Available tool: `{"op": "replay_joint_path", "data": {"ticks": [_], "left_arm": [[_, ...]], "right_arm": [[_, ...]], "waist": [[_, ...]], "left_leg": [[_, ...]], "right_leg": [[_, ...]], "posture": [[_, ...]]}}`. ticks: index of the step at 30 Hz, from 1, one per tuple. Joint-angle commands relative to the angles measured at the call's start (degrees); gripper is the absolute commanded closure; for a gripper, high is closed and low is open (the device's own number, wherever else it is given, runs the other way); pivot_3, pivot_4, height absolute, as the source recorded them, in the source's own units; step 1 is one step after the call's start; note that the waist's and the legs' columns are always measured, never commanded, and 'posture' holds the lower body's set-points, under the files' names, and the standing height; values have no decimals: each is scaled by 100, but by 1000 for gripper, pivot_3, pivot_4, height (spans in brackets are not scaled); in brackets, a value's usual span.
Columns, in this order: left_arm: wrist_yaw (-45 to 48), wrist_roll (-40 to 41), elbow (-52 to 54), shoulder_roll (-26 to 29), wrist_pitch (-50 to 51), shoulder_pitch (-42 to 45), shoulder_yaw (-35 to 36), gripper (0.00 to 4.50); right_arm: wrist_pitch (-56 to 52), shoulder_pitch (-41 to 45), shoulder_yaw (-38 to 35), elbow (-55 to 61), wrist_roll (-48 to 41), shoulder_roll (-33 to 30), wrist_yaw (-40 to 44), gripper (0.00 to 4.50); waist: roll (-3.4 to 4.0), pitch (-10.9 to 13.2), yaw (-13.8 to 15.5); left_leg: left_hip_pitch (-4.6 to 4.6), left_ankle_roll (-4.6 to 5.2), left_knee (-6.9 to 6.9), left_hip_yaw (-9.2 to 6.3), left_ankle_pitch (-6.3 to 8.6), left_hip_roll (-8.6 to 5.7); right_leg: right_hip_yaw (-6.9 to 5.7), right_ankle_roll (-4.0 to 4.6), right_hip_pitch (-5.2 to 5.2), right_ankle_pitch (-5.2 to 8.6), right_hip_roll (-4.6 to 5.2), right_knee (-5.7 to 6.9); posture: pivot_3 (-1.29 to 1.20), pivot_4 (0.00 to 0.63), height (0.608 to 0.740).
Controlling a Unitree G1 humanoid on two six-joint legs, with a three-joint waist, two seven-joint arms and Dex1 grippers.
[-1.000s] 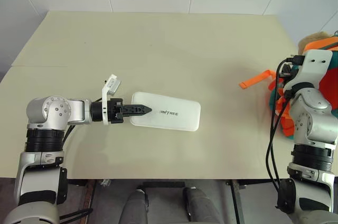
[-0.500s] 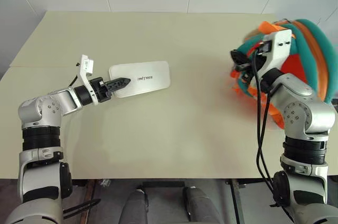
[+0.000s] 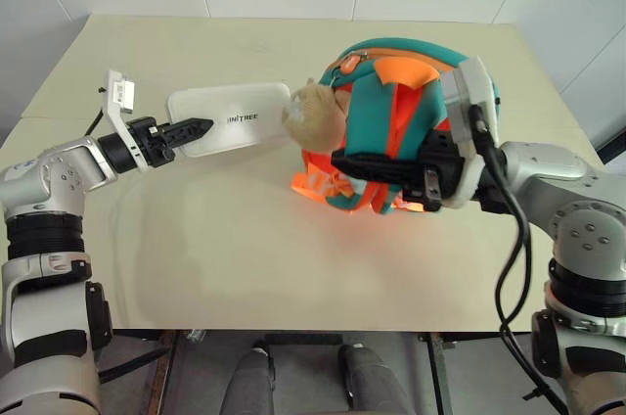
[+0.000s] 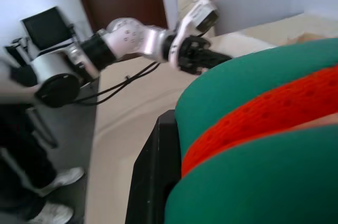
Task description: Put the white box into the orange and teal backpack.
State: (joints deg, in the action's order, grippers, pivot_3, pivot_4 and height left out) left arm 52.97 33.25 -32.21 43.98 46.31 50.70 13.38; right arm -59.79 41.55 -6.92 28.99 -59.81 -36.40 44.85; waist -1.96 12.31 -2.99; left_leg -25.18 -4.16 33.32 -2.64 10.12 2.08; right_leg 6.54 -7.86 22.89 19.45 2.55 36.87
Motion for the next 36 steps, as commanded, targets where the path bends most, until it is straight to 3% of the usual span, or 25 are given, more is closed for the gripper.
{"op": "replay_joint_path", "data": {"ticks": [1, 5, 10, 19, 28, 36], "left_arm": [[447, -111, -57, 239, -316, 297, 8, 3229], [1031, -199, -143, 408, -604, 464, -75, 3229], [1990, 88, 68, 553, -1120, 485, 228, 3229], [2696, 687, 599, 603, -1183, 440, 765, 3229], [3283, 519, 755, 610, -1264, 295, 366, 3229], [3947, -128, 199, 700, -1888, 886, -723, 3230]], "right_arm": [[-20, -36, -242, 355, -618, -286, 292, 4500], [-23, -73, -284, 317, -993, -518, 330, 4500], [117, -334, -167, 310, -791, -869, 527, 4500], [450, -591, 41, 257, -320, -889, 553, 4500], [627, -600, 198, 135, -39, -893, 670, 4500], [762, -537, 326, -50, 225, -902, 884, 4500]], "waist": [[0, 0, 0], [0, 0, -17], [0, 0, -16], [-1, 0, -9], [-1, 0, -7], [-2, 1, -4]], "left_leg": [[-1, 0, 0, 0, 0, 0], [-1, 0, 0, 0, 0, 0], [-2, 1, 1, 1, 0, 1], [-4, 3, 24, 1, 1, 3], [0, 4, 54, -1, 0, 3], [0, 5, 57, -4, -1, 3]], "right_leg": [[0, 0, 0, 0, 0, 0], [0, -1, 0, 0, -1, 1], [1, 1, 1, 2, 0, 0], [0, 2, 0, 3, 0, 16], [0, 2, -3, 4, -3, 48], [0, 3, -3, 4, -6, 51]], "posture": [[0, 150, 740], [0, 150, 740], [0, 150, 740], [0, 150, 740], [0, 150, 740], [0, 150, 740]]}}
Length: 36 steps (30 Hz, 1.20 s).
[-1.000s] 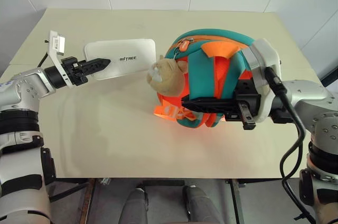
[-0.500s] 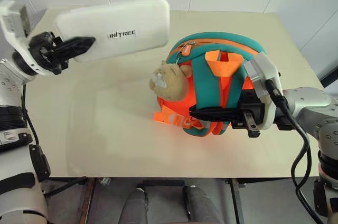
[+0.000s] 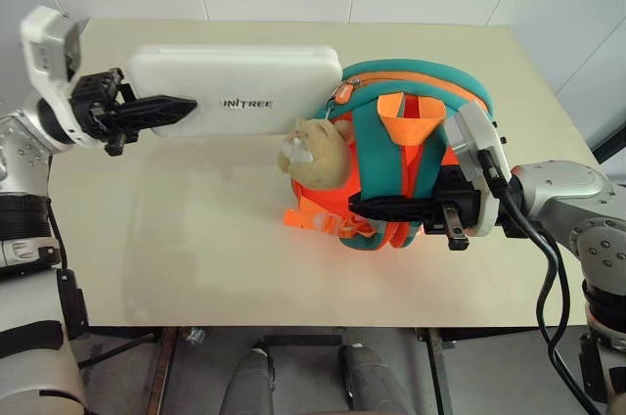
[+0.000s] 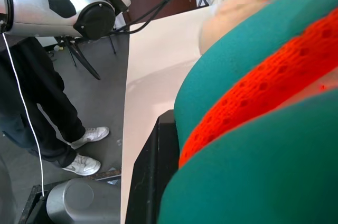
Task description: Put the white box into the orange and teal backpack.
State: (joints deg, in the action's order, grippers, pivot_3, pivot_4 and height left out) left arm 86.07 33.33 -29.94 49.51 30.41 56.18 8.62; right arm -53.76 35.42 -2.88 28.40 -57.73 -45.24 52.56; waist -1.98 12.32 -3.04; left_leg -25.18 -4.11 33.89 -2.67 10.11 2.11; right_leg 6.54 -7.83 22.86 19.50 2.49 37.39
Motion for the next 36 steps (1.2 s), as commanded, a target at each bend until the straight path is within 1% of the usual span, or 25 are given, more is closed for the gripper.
{"op": "replay_joint_path", "data": {"ticks": [1, 5, 7, 10, 15, 17, 22, 24, 27, 29, 30, 31, 33, 36], "left_arm": [[643, -170, -104, 178, -396, 432, -429, 3230], [643, -301, -509, 187, -972, 988, -1232, 3233], [643, -327, -732, 78, -1204, 1309, -1499, 3233], [643, -734, -1102, -168, -1654, 1734, -1848, 3233], [500, -1294, -1263, -998, -1687, 2119, -2197, 3238], [205, -1483, -1413, -1459, -1646, 2130, -2268, 3238], [-444, -1903, -1891, -2379, -1650, 2084, -2211, 3238], [-612, -2029, -2006, -2618, -1698, 2079, -2173, 3238], [-749, -2167, -2149, -2812, -1862, 2105, -2099, 3238], [-769, -2195, -2091, -2826, -1848, 2112, -2037, 2535], [-662, -2179, -1936, -2739, -1761, 2076, -2017, 2322], [-580, -2168, -1821, -2675, -1697, 2048, -2004, 2019], [-447, -2177, -1460, -2321, -1458, 1967, -1964, 1374], [-139, -2127, -773, -1640, -1103, 1690, -1874, 608]], "right_arm": [[174, 90, -61, -24, 46, -14, 137, 4500], [238, 167, 35, -167, 189, 11, 257, 4500], [277, 208, 87, -232, 271, 32, 318, 4500], [325, 261, 157, -309, 368, 68, 383, 4500], [416, 329, 274, -401, 512, 137, 481, 4500], [443, 358, 304, -429, 560, 181, 519, 4500], [526, 437, 384, -501, 667, 293, 566, 4500], [537, 459, 393, -512, 693, 341, 585, 4500], [548, 489, 404, -545, 732, 389, 599, 4500], [571, 517, 420, -567, 764, 434, 598, 4500], [583, 525, 419, -571, 774, 453, 598, 4500], [588, 528, 415, -573, 785, 469, 602, 4500], [595, 521, 403, -576, 806, 488, 613, 4500], [593, 498, 383, -559, 820, 491, 616, 4500]], "waist": [[0, 0, 5], [0, 0, 25], [0, 0, 24], [0, 0, 23], [1, 1, 55], [1, 1, 72], [1, 1, 39], [2, 1, 24], [2, 2, 10], [1, 2, 1], [1, 2, -6], [2, 2, -13], [4, 3, -30], [8, 5, -79]], "left_leg": [[-1, 0, 0, 0, 0, -1], [-1, 1, -1, 0, 1, -1], [-1, 1, 1, 0, 1, -1], [-2, 1, 4, 0, 1, -1], [-4, 3, 4, 0, 2, -3], [-5, 4, 5, 0, 2, -4], [-5, 7, 9, -1, 4, -4], [-5, 8, 10, -1, 5, -4], [-5, 9, 13, -2, 5, -4], [-4, 9, 16, -2, 5, -5], [-3, 9, 17, -2, 5, -5], [-3, 9, 18, -3, 5, -5], [-1, 8, 18, -3, 5, -5], [2, 8, 14, -3, 5, -3]], "right_leg": [[0, 0, 0, 0, 0, -1], [0, -3, 0, 2, 0, -1], [0, -3, 0, 2, 0, 0], [1, -3, 0, 2, 0, 0], [0, -8, 0, 5, -1, 0], [1, -9, 0, 5, -1, 0], [2, -11, 0, 7, -3, 4], [3, -12, 0, 7, -3, 6], [3, -13, 0, 8, -3, 10], [3, -13, 0, 8, -3, 13], [3, -13, 0, 8, -3, 16], [4, -13, 0, 8, -4, 18], [5, -13, 0, 8, -5, 21], [6, -13, 0, 8, -7, 23]], "posture": [[0, 150, 740], [0, 150, 740], [0, 150, 740], [0, 150, 740], [0, 150, 740], [0, 150, 740], [0, 150, 740], [0, 150, 740], [0, 150, 740], [0, 150, 740], [0, 150, 740], [0, 150, 740], [0, 150, 740], [0, 150, 740]]}}
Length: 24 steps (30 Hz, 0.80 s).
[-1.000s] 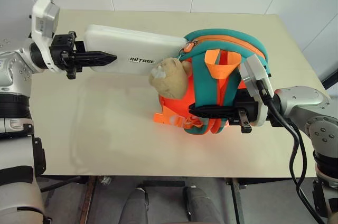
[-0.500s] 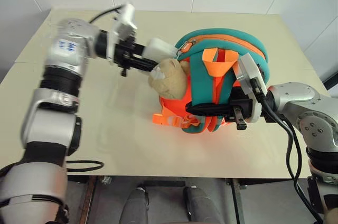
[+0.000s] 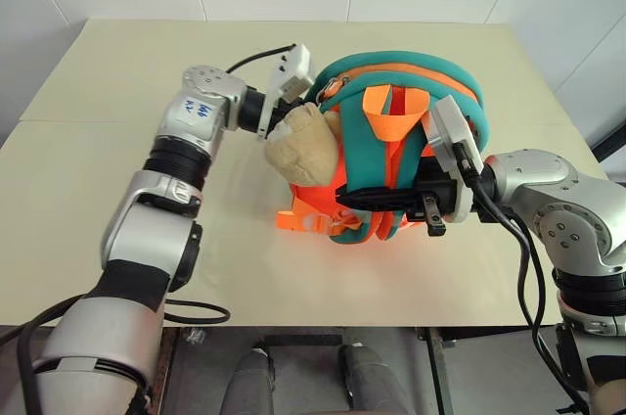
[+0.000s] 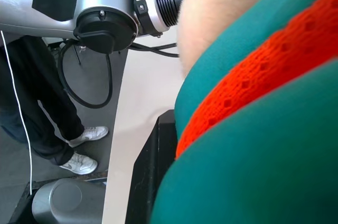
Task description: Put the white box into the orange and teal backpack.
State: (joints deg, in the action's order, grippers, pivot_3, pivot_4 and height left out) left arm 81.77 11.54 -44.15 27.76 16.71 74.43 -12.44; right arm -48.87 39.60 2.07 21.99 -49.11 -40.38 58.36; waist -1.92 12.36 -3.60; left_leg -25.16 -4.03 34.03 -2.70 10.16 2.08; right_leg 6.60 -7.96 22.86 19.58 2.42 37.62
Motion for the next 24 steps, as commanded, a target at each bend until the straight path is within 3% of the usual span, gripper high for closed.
{"op": "replay_joint_path", "data": {"ticks": [1, 2, 6, 10, 13, 16, 19, 23, 24], "left_arm": [[412, 88, 942, 856, 382, -311, 299, 351], [518, 118, 1215, 1152, 491, -494, 365, 29], [643, 336, 2064, 1789, 944, -1022, 588, 10], [281, 1443, 4035, 2454, 2408, -2101, 1536, 10], [-653, 1964, 4968, 2120, 3313, -2396, 1902, 10], [-1340, 2129, 5545, 1654, 3555, -2602, 1882, 10], [-2043, 2174, 5738, 1086, 3727, -2656, 1785, 10], [-2442, 2145, 5761, 813, 3810, -2680, 1561, 10], [-2568, 2112, 5691, 747, 3782, -2653, 1545, 395]], "right_arm": [[103, 70, -117, 84, -38, 7, 44, 4500], [104, 63, -116, 80, -30, 14, 50, 4500], [104, 49, -103, 71, -9, 27, 75, 4500], [114, 97, -59, -38, 42, 35, 185, 4500], [135, 126, -22, -109, 95, 48, 253, 4500], [157, 171, 25, -174, 149, 91, 306, 4500], [194, 211, 60, -225, 215, 110, 383, 4500], [230, 222, 69, -243, 245, 107, 421, 4500], [235, 217, 66, -237, 244, 104, 422, 4500]], "waist": [[3, 1, -34], [3, 1, -46], [4, 2, -26], [3, 2, 29], [3, 2, 105], [3, 2, 155], [3, 2, 163], [3, 2, 116], [3, 2, 104]], "left_leg": [[2, 0, -4, 0, 0, 2], [2, -1, -4, 0, 0, 3], [3, -2, -3, -3, -1, 4], [-1, -2, 7, -3, -1, 4], [1, -1, 7, -10, -1, 5], [14, -1, 24, -16, 0, 2], [17, 0, 38, -15, -1, 1], [15, 0, 50, -13, -1, 2], [15, 0, 48, -13, -1, 2]], "right_leg": [[0, 1, 0, 1, -1, 1], [-1, 3, 0, 2, -1, 3], [-3, 4, 0, 6, 1, 9], [-3, 5, -1, 6, 4, 11], [-13, 7, -8, 7, 4, 12], [-18, 5, -33, 6, 4, 9], [-16, 2, -37, 0, 3, 11], [-11, -2, -36, -6, 1, 13], [-11, -2, -36, -6, 1, 13]], "posture": [[0, 150, 740], [0, 150, 740], [0, 150, 740], [0, 150, 740], [0, 150, 740], [0, 150, 740], [0, 150, 740], [0, 150, 740], [0, 150, 740]]}}
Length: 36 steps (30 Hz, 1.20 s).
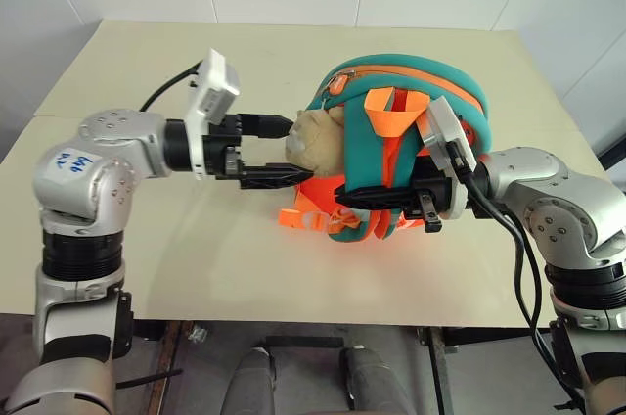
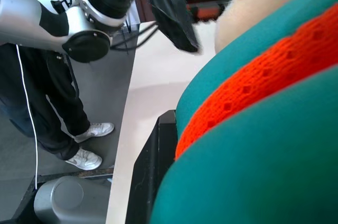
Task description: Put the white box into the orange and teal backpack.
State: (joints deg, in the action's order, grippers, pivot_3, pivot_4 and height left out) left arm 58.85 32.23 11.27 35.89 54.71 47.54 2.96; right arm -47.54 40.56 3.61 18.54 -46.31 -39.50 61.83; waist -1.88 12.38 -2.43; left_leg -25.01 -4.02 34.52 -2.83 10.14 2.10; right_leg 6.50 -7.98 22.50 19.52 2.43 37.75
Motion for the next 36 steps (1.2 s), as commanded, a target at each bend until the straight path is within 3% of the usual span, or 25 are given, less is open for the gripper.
{"op": "replay_joint_path", "data": {"ticks": [1, 8, 13, 17, 23, 28, 36], "left_arm": [[-351, 35, 79, -104, -48, 71, -5, 572], [-425, 68, -245, 2, -105, 292, -36, 2583], [-278, 297, -309, 385, 260, 446, 59, 3571], [-205, 412, -543, 831, 532, 586, 197, 3686], [-230, 52, -1871, 1316, 286, 927, 190, 3687], [-188, -170, -2529, 1247, 157, 838, -137, 3705], [310, -1057, -3304, 917, -454, 788, -1446, 3707]], "right_arm": [[103, 106, -101, 124, -39, 13, 64, 4500], [60, -15, -178, 256, -91, 2, -60, 4500], [66, -132, -257, 365, -174, 4, -141, 4500], [91, -293, -376, 477, -255, -16, -162, 4500], [23, -531, -475, 697, -351, -108, -181, 4500], [11, -543, -520, 771, -424, -109, -316, 4500], [8, -515, -509, 738, -442, -119, -392, 4500]], "waist": [[0, 0, -15], [0, 0, -14], [0, 0, -22], [0, 0, -57], [0, 0, -76], [0, 0, -66], [1, 0, -62]], "left_leg": [[0, 0, -3, -1, 0, 0], [-2, 0, -5, -1, 0, -2], [-2, 0, -14, -1, 0, -2], [-3, 0, -24, -1, 0, -2], [-2, 0, -26, 0, 0, -2], [-2, 0, -33, 2, 0, -1], [-4, 0, -38, 4, 0, -2]], "right_leg": [[0, 0, 1, 0, 0, 0], [-1, 0, 2, 0, 1, -3], [0, 0, 3, 0, 1, -9], [-1, 0, 6, 1, 1, -14], [-1, 1, 7, 1, 1, -15], [-2, 4, 9, 4, 1, -16], [-1, 5, 11, 4, 2, -21]], "posture": [[0, 150, 740], [0, 150, 740], [0, 150, 740], [0, 150, 740], [0, 150, 740], [0, 150, 740], [0, 150, 740]]}}
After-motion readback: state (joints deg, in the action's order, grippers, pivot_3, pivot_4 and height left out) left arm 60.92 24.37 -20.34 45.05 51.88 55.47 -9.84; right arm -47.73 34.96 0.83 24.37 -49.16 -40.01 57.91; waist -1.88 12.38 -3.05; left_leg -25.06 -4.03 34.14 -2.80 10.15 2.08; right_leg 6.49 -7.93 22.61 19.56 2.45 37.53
